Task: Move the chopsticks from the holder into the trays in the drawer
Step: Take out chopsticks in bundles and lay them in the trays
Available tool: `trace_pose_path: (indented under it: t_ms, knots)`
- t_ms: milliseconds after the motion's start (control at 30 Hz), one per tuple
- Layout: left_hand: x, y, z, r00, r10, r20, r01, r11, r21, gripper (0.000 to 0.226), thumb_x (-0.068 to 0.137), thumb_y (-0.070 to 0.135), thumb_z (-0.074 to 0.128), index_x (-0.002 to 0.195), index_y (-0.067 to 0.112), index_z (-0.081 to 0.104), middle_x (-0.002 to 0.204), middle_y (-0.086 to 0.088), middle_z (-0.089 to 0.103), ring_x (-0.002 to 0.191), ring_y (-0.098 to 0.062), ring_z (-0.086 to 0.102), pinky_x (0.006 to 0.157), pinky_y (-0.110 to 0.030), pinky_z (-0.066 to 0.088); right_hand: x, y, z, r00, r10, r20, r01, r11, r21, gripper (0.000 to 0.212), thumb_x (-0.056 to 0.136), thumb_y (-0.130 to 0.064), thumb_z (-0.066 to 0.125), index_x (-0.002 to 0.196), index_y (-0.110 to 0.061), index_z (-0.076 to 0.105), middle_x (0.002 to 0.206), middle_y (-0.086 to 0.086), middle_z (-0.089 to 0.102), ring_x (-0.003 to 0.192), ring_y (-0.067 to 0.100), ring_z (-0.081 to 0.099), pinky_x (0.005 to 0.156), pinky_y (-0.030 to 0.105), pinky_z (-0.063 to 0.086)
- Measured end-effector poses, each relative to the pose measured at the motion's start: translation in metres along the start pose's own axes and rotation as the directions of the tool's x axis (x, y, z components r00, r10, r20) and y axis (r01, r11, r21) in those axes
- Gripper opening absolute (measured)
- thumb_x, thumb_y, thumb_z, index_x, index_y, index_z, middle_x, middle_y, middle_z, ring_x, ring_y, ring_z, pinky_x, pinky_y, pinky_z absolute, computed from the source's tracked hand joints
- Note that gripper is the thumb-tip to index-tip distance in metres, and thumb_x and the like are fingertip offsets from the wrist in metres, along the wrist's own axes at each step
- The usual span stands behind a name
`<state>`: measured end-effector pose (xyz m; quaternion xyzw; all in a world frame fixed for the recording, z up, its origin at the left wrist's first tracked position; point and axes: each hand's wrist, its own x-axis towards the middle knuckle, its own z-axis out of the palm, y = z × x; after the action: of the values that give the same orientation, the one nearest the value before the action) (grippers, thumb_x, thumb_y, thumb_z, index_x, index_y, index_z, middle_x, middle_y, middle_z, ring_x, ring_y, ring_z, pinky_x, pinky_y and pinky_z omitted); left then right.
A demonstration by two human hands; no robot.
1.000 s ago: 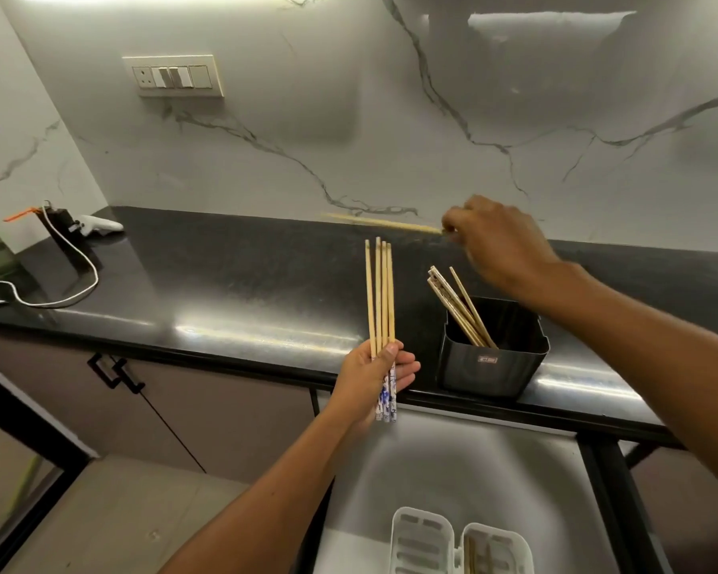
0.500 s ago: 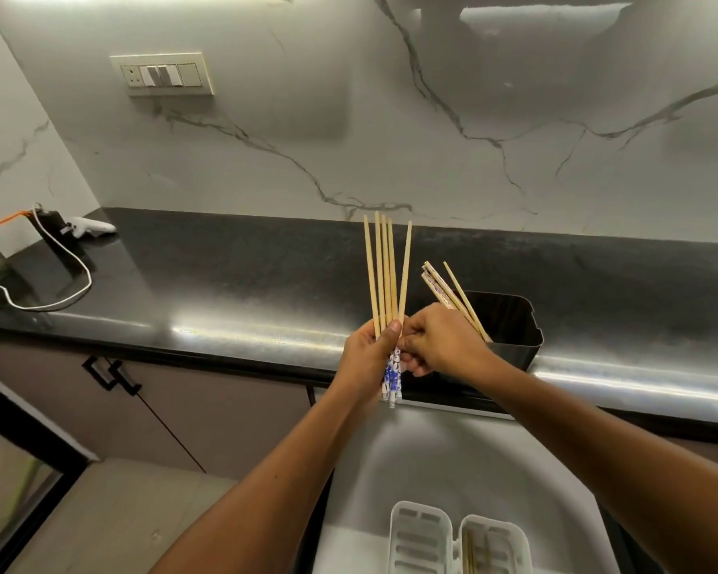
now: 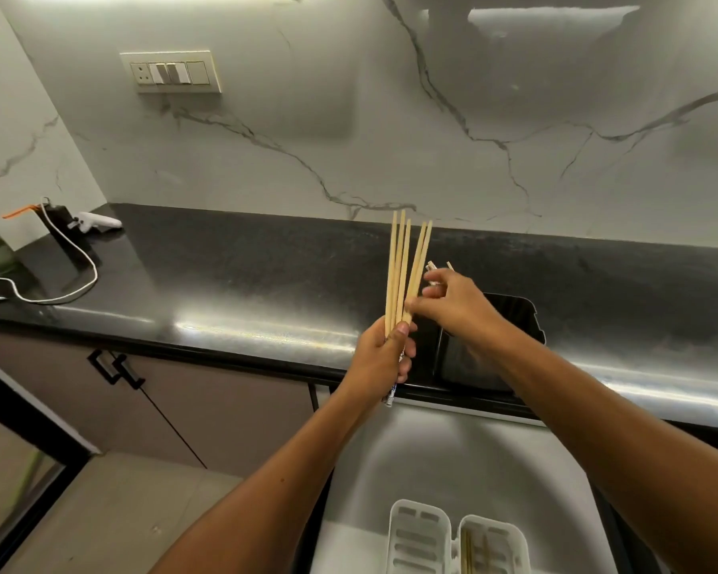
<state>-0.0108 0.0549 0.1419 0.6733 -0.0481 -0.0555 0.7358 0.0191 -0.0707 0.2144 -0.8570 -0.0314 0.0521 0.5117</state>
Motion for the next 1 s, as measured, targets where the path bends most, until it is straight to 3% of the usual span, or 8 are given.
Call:
trace_pose_path:
  t_ms: [100,167,300,433,533,633,733,1000]
  knots:
    - [-0.002,-0.004,0.007,0.998,0.014,0.062,-0.021,0.994,0.108,0.016,0.101,0.023,0.039,0.105,0.017,0.053,0.067,0.005,0.048,0.051,-0.004,0.042,0.050,-0.020,0.038,0.004,-0.012,0.002,0.997,-0.005,0.075,-0.015,0.966,0.258,0.031,0.092,-0.021,0.058,0.120,-0.010,0.050,0.113,0.008,0.064,0.101,0.017,0.064,0.092,0.034,0.052]
    - [0.003,-0.010,0.010,0.997,0.038,0.063,-0.050,0.979,0.195,0.012,0.100,0.023,0.041,0.105,0.018,0.051,0.069,0.002,0.048,0.054,-0.008,0.041,0.052,-0.025,0.039,0.006,-0.015,0.009,0.999,-0.021,0.027,0.015,0.972,0.233,0.019,0.095,-0.020,0.054,0.112,-0.011,0.051,0.103,0.009,0.066,0.097,0.020,0.067,0.091,0.038,0.055]
    - [0.019,-0.017,0.006,0.999,0.011,0.052,-0.028,0.943,0.331,0.009,0.099,0.027,0.043,0.105,0.023,0.048,0.073,-0.005,0.053,0.061,-0.018,0.047,0.059,-0.034,0.045,0.016,-0.007,0.021,0.990,-0.075,-0.122,0.093,0.984,0.152,0.020,0.098,-0.018,0.047,0.113,-0.007,0.056,0.094,0.009,0.068,0.089,0.018,0.069,0.087,0.036,0.056]
    - [0.036,-0.011,0.003,0.997,0.018,0.079,-0.048,0.915,0.401,0.015,0.098,0.021,0.048,0.095,0.035,0.050,0.085,0.005,0.061,0.079,-0.009,0.059,0.073,-0.024,0.050,0.024,0.001,0.027,0.965,-0.190,-0.180,0.198,0.980,0.032,0.017,0.097,-0.018,0.047,0.109,-0.010,0.057,0.096,0.007,0.069,0.085,0.010,0.067,0.075,0.017,0.050]
    - [0.052,-0.009,-0.009,0.995,0.009,0.102,-0.051,0.907,0.418,0.011,0.094,0.013,0.053,0.098,0.022,0.057,0.089,0.002,0.065,0.082,-0.010,0.061,0.074,-0.024,0.050,0.029,0.007,0.027,0.953,-0.260,-0.157,0.262,0.965,-0.005,0.015,0.097,-0.017,0.048,0.109,-0.011,0.056,0.096,0.003,0.067,0.079,0.003,0.063,0.066,0.009,0.047]
    - [0.066,-0.013,-0.021,0.995,0.039,0.095,-0.077,0.892,0.446,0.016,0.090,0.011,0.058,0.105,0.015,0.063,0.101,-0.008,0.070,0.096,-0.022,0.067,0.089,-0.039,0.054,0.038,0.017,0.029,0.948,-0.283,-0.143,0.286,0.958,-0.006,0.014,0.097,-0.016,0.047,0.108,-0.013,0.056,0.094,0.002,0.066,0.085,0.007,0.064,0.074,0.018,0.053]
    - [0.077,-0.023,-0.025,0.997,0.065,0.049,-0.081,0.842,0.533,0.012,0.089,0.014,0.061,0.099,0.018,0.064,0.098,-0.006,0.071,0.094,-0.023,0.068,0.088,-0.048,0.054,0.048,0.029,0.035,0.949,-0.272,-0.157,0.279,0.960,0.027,0.014,0.095,-0.016,0.048,0.106,-0.012,0.056,0.098,0.006,0.066,0.094,0.018,0.065,0.085,0.037,0.055]
    - [0.082,-0.051,-0.018,0.990,0.112,-0.082,-0.038,0.787,0.616,0.015,0.093,0.008,0.051,0.101,0.008,0.063,0.091,-0.012,0.070,0.082,-0.029,0.066,0.073,-0.046,0.057,0.065,0.059,0.061,0.970,-0.165,-0.177,0.200,0.959,0.202,0.016,0.099,-0.015,0.041,0.106,-0.013,0.055,0.101,0.000,0.064,0.104,0.015,0.063,0.096,0.039,0.051]
